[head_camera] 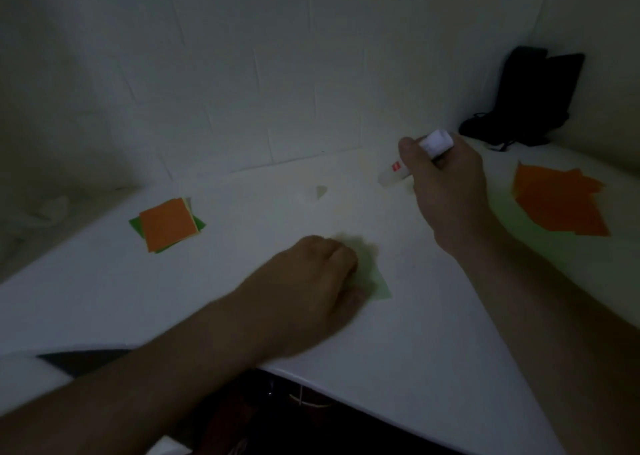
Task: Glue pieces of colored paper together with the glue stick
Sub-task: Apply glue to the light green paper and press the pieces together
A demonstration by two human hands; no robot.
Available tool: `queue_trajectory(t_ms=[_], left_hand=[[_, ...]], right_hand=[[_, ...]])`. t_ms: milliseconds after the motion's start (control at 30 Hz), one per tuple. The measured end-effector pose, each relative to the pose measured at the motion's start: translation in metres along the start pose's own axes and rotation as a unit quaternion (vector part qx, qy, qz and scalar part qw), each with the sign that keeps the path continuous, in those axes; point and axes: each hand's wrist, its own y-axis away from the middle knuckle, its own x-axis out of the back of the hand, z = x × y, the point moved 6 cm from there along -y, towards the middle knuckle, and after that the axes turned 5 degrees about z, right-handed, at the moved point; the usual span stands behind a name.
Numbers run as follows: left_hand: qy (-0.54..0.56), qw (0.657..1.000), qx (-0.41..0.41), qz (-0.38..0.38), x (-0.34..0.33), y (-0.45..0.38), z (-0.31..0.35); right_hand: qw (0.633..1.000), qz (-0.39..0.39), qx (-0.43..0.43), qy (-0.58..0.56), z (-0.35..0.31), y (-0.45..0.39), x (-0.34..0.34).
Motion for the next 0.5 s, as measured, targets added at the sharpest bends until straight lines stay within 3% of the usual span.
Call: queue_trajectory(t_ms=[133, 300, 500], left_hand=[[0.028, 0.999, 0.019, -0.03, -0.001, 0.027, 0.018], [0.075, 0.995, -0.041, -0.044, -0.002, 0.029, 0.019], [0.028, 0.998, -0.055, -0.019, -0.005, 0.034, 0.025]], right_hand=[[0.993, -0.104, 0.039, 0.051, -0.013, 0.017, -0.02], [0.957, -0.236, 0.102, 0.135, -0.02, 0.038, -0.038], [0.931, -0.29, 0.096, 0.199, -0.011, 0.043, -0.044]])
